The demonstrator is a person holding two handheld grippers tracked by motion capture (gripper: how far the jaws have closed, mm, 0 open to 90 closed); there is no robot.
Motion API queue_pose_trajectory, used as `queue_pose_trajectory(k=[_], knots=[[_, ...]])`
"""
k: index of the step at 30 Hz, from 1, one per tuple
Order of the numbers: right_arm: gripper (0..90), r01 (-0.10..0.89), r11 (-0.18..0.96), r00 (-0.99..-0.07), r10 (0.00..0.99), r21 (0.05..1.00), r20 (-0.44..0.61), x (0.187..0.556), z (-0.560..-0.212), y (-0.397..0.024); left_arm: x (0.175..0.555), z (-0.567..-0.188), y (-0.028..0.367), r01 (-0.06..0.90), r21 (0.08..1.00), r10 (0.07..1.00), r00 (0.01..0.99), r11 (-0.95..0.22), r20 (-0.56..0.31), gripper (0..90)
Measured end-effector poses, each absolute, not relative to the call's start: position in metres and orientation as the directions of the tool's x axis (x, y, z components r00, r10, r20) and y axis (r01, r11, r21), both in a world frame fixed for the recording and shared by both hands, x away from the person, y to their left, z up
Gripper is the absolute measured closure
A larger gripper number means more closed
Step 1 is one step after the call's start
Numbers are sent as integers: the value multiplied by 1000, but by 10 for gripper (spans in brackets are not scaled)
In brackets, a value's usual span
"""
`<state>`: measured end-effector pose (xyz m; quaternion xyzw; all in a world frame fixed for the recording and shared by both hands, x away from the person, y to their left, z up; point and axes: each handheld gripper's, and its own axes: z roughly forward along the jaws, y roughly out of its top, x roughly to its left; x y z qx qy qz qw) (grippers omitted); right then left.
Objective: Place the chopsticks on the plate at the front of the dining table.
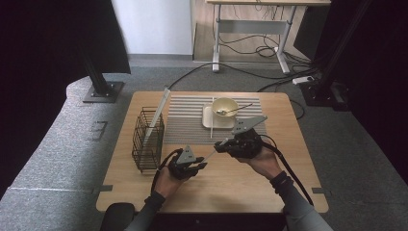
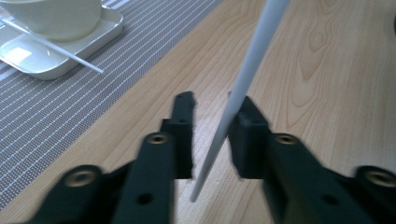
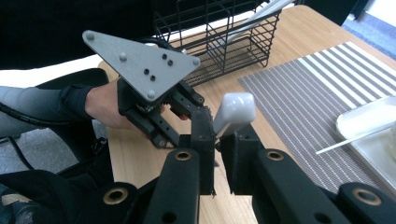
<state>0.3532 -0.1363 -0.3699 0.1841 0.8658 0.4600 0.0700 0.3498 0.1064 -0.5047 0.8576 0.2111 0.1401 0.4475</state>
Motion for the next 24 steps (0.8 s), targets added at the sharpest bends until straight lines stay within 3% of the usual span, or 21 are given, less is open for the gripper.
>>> queue_pose_trajectory(k=[8,14,20,24], knots=[[796,298,481,-907,412,825,87,365,-373,-140,343,-506,100,183,810,454,884,-558,113,846],[735,303,458,-888,455,835,73,371,-378,-142,343,-505,100,228,804,468,881,-549,70,856],[377,300,440,-835,550,846,10,373,-386,-133,344,-507,99,267,791,483,875,-550,40,856],[257,305,422,-801,598,854,-10,376,-394,-125,344,-507,99,270,787,478,878,-555,36,856]])
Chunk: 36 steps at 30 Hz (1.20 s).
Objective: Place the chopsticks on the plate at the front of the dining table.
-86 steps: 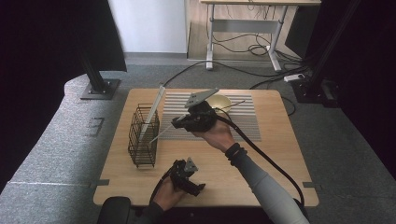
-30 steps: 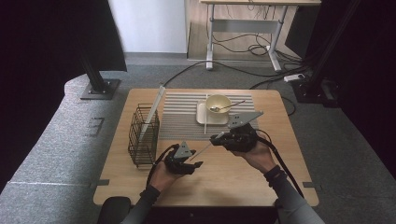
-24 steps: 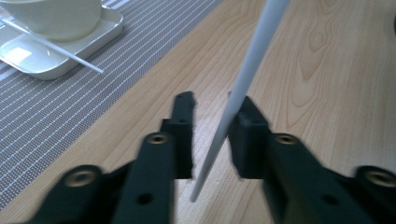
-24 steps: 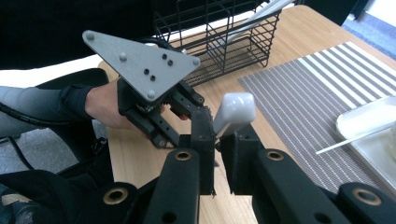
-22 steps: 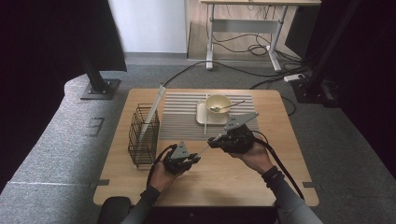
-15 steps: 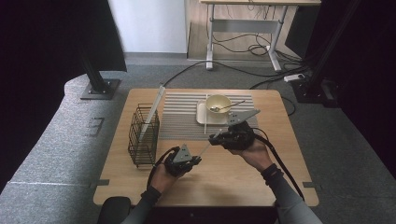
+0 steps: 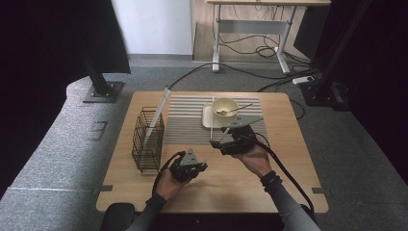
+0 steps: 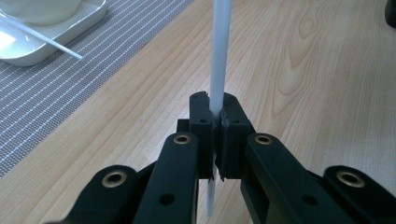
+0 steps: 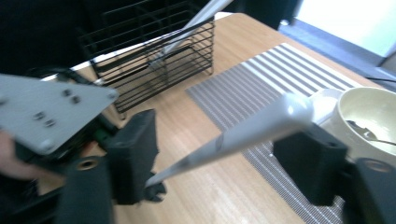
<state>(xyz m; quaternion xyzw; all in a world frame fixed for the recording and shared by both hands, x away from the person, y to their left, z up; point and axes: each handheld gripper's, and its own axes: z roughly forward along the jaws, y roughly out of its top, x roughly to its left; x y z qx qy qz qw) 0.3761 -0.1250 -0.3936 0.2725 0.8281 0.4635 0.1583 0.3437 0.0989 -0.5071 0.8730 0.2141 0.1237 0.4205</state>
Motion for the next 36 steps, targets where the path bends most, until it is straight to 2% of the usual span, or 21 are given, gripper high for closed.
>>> queue_pose_trajectory(k=[5,15,27,32,36], knots=[[229,309,438,-764,643,844,-54,381,-400,-127,343,-508,100,272,793,474,880,-545,24,855],[211,365,391,-717,697,845,-13,394,-417,-155,341,-506,103,262,815,463,886,-517,9,854],[207,447,319,-648,759,836,56,411,-451,-184,339,-504,103,244,812,457,889,-529,31,851],[209,456,317,-636,770,831,55,412,-459,-189,339,-506,100,251,795,458,888,-552,38,851],[129,447,314,-637,770,838,51,410,-456,-194,340,-508,100,268,786,472,881,-557,35,852]])
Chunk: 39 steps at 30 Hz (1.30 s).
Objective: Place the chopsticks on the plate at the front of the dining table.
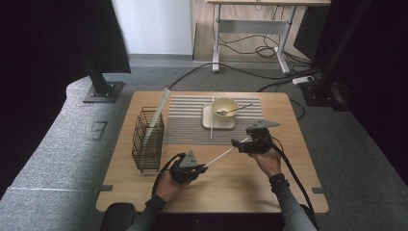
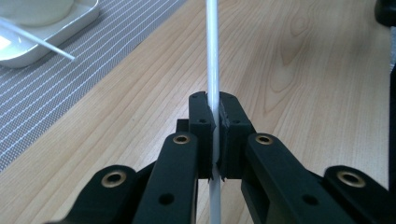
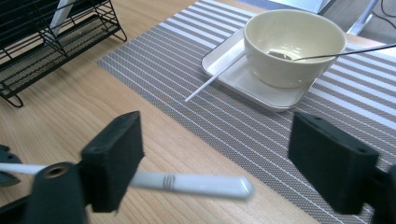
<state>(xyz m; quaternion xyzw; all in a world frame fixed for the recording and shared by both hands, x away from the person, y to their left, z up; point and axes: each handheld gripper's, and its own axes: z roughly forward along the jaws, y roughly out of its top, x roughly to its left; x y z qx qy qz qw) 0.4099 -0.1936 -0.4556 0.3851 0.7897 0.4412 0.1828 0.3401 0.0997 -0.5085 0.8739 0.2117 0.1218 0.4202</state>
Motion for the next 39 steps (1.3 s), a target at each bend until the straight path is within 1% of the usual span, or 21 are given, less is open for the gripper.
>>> queue_pose_trajectory(k=[2,5,6,9,15,22,30,32,37,39], knots=[[120,454,315,-635,771,833,54,408,-454,-197,341,-509,100,275,782,480,877,-560,35,852],[7,438,310,-621,783,844,35,402,-455,-205,342,-509,100,287,780,491,870,-556,30,852],[0,433,318,-617,787,843,20,400,-456,-207,342,-509,100,289,779,496,868,-556,31,852],[0,408,330,-614,789,851,-12,392,-459,-215,344,-509,101,301,778,508,861,-552,27,851],[0,409,345,-592,805,845,-42,378,-472,-231,347,-508,103,330,768,539,842,-549,24,851],[0,436,329,-563,826,838,-31,366,-496,-251,352,-506,104,371,755,569,822,-541,4,851],[0,475,324,-530,848,818,-28,363,-519,-272,359,-509,97,406,747,598,801,-527,-14,851],[0,490,332,-526,850,806,-31,364,-528,-275,362,-509,94,414,744,603,798,-524,-20,851],[0,530,404,-518,850,746,-92,370,-551,-280,368,-508,86,421,734,607,795,-533,-14,851],[0,544,401,-519,851,737,-80,371,-555,-280,371,-507,84,423,732,610,792,-534,-13,851]])
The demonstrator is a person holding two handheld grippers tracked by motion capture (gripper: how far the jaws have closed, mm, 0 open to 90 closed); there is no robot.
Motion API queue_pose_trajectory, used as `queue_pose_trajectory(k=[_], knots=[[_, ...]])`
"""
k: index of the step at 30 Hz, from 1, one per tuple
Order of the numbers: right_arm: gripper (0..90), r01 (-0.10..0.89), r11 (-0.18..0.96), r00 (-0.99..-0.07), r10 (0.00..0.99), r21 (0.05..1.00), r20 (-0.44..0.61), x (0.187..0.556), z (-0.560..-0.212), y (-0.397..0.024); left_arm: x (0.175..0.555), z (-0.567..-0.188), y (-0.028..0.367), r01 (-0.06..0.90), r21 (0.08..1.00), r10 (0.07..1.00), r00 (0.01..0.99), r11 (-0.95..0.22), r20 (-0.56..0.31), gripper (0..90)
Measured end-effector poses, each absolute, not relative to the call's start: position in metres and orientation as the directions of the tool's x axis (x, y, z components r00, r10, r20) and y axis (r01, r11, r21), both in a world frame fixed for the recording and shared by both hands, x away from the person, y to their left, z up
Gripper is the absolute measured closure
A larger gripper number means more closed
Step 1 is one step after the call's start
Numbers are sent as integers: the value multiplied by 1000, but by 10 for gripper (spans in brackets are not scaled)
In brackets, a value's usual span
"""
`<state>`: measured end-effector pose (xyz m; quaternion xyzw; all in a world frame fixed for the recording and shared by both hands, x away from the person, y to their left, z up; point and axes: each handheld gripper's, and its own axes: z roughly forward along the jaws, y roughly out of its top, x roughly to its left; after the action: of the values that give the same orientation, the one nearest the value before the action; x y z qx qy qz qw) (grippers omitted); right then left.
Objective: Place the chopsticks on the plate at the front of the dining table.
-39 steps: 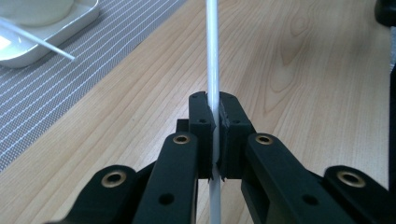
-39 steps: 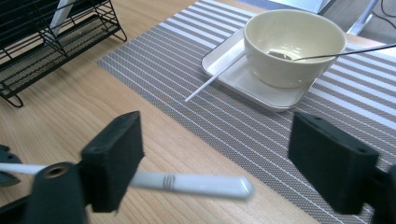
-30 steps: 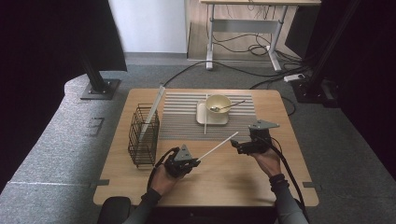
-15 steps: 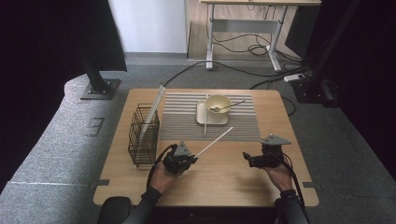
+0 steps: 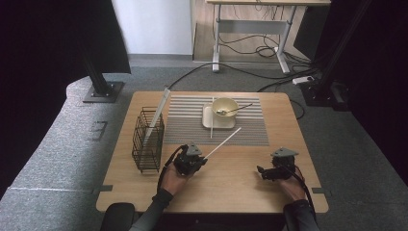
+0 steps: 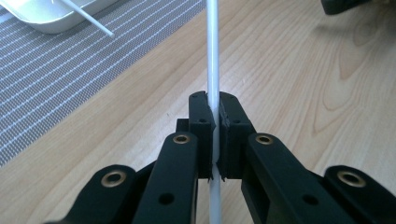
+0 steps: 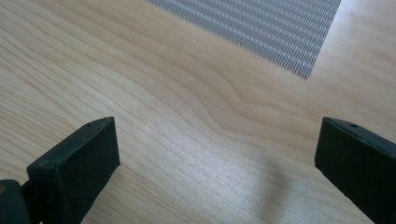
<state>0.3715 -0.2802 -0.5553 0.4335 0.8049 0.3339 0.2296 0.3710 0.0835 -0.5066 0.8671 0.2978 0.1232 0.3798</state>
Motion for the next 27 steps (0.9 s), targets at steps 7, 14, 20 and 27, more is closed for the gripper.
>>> queue_pose_trajectory(k=[7,14,20,27], knots=[[0,553,403,-539,841,729,-57,373,-564,-276,383,-499,76,426,724,620,785,-542,2,851],[0,580,387,-551,835,717,-6,375,-564,-276,395,-494,71,433,716,636,771,-548,20,851],[0,580,388,-551,835,716,-6,375,-564,-276,406,-490,68,450,708,656,755,-544,24,851],[0,580,387,-551,835,717,-6,375,-564,-276,423,-489,64,474,700,679,733,-534,22,851]])
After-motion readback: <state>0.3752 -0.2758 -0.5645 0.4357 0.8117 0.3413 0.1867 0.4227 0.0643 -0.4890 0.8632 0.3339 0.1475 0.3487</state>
